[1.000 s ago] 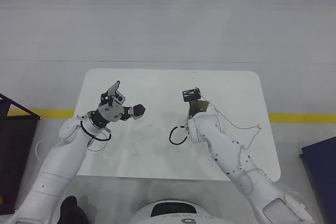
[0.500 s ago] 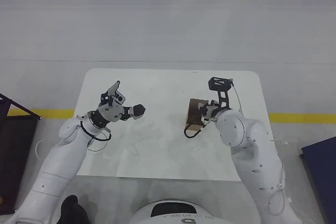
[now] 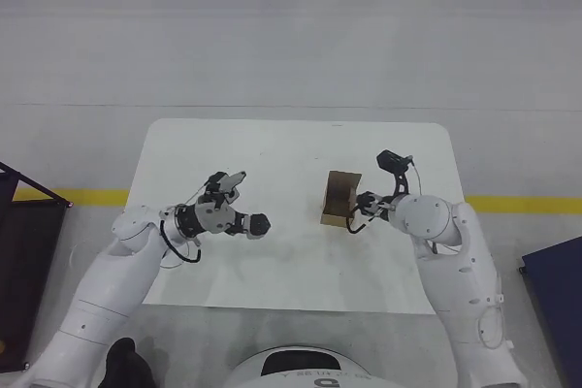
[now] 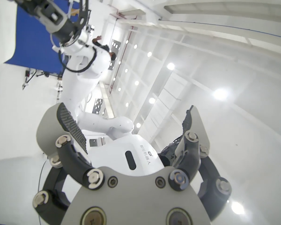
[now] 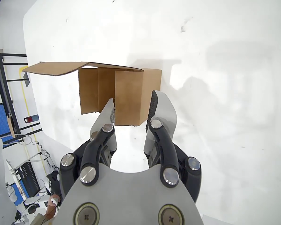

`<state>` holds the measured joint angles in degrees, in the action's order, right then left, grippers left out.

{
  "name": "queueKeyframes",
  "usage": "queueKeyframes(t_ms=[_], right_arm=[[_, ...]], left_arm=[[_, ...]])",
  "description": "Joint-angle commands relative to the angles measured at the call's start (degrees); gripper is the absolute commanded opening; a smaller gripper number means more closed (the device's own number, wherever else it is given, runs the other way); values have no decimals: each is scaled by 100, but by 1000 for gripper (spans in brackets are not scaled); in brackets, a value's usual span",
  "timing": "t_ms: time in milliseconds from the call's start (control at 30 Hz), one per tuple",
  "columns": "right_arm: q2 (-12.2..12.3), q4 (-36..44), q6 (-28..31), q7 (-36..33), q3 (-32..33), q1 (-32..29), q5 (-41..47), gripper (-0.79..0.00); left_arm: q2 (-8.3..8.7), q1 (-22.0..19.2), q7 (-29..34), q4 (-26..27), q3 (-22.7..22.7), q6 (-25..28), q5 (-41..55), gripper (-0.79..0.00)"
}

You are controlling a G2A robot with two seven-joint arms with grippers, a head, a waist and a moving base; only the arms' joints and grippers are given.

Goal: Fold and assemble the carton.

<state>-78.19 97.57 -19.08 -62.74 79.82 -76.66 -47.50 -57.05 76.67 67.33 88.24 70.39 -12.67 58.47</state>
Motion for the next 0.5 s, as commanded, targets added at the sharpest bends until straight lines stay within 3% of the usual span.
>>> queueKeyframes(t_ms=[0,133,467], right_arm=[[7,-16,40,21,10,0,96,-456],[25,-8,94,21,-14,-3,186,-456],[51,-252,50,72,-239,107,185,-471]], left_arm=[[38,7,353,-55,37,-186,-183,0],[141,125,755,-170,104,-369,-944,0],[130,128,546,-74,-179,-423,-1329,0]])
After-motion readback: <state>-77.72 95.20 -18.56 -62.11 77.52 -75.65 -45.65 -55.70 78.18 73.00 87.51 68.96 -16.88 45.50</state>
